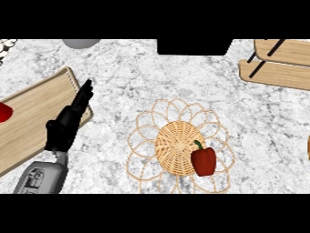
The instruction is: Pick the sweet potato from the placemat and place it in the tiered shelf
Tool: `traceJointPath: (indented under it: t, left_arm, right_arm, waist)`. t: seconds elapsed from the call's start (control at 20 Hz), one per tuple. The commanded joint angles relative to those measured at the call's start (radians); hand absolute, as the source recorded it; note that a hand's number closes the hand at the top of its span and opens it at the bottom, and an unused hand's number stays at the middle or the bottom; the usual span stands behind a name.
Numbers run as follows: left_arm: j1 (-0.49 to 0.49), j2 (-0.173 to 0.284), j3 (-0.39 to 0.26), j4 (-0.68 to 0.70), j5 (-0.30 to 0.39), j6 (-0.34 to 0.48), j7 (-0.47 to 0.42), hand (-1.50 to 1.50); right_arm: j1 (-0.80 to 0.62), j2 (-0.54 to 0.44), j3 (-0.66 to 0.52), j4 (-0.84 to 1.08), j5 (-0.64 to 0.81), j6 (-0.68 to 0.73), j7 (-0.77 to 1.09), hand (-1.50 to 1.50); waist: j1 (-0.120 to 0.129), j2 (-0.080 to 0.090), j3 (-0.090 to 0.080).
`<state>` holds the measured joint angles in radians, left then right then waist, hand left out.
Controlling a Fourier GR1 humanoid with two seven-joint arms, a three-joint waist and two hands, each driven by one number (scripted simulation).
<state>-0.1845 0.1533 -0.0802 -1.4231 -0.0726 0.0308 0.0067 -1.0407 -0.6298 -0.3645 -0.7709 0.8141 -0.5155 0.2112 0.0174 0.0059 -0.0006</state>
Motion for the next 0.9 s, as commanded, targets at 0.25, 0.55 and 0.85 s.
traceJointPath:
  t: [0.25, 0.55, 0.85]
  left_arm:
    - [0.046, -0.031, -0.028, -0.090, -0.028, 0.023, 0.042, 0.00]
    - [0.013, -0.025, 0.005, 0.000, -0.010, -0.013, -0.002, 0.00]
    - [-0.005, -0.057, -0.009, -0.055, -0.034, 0.022, 0.055, 0.00]
  right_arm:
    - [0.045, -0.056, 0.003, 0.052, 0.097, -0.051, 0.176, -1.50]
    - [0.049, -0.055, -0.083, 0.028, -0.070, -0.052, 0.057, -1.50]
    - [-0.001, -0.030, -0.061, -0.022, -0.132, 0.037, 0.080, -1.50]
  waist:
    - [-0.008, -0.007, 0.001]
    - [-0.013, -0.005, 0.001]
    - [-0.011, -0.006, 0.001]
